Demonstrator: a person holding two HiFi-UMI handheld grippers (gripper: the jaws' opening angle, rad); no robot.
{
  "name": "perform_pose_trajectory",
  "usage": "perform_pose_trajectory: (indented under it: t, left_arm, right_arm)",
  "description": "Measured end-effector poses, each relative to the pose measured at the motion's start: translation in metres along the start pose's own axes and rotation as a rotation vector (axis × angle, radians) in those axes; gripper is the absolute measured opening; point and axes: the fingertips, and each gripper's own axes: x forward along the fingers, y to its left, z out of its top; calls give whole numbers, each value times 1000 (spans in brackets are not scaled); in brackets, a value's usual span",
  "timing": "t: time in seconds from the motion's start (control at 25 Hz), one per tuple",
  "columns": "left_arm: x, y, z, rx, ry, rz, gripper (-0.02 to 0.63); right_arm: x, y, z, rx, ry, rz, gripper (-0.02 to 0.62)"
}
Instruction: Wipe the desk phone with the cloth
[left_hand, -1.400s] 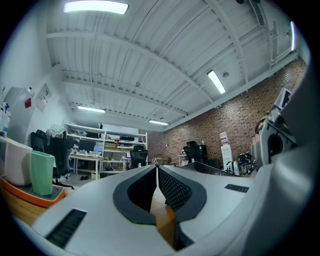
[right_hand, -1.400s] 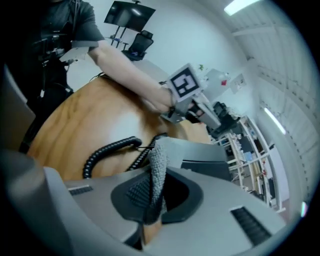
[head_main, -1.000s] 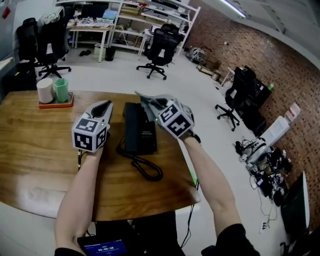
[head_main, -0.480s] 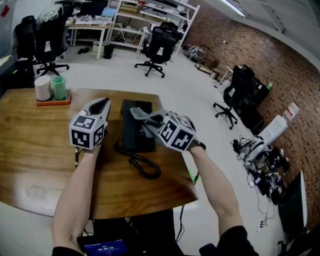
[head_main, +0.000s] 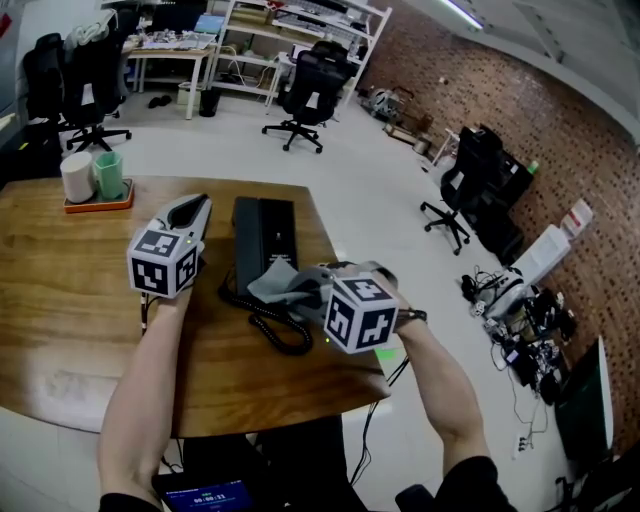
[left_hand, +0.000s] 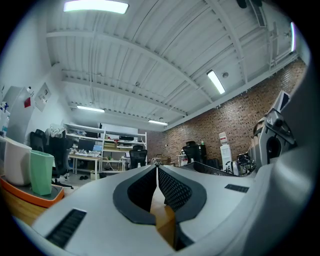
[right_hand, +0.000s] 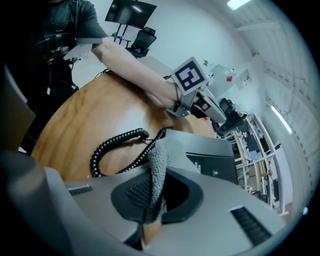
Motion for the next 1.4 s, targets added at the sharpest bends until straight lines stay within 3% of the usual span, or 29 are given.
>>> perform_pose_trajectory:
  t: [0.08,0.28,0.44,0.6,0.8,1.4]
  left_arm:
    - [0,0,0,0,1,0,2]
    - [-1,1,0,1,3,1,2]
    - [-1,2,-3,-3,4,2,2]
    - [-2,1,-3,-6,3,4,0]
    - [-2,0,0,-1,3,2,0]
    - [-2,10,-5,0,4,2,2]
  right_arm:
    - [-9,-29,-2,85,-59,-76,25]
    - [-25,-146,-34,387,-118,-472,25]
    - [-12,-195,-51,528,-138,-592,25]
    - [15,-201,-58,544,-89,-540,25]
    - [15,-177,-52,460,-45,-478,25]
    - [9,-26,-13,280,-41,-283,25]
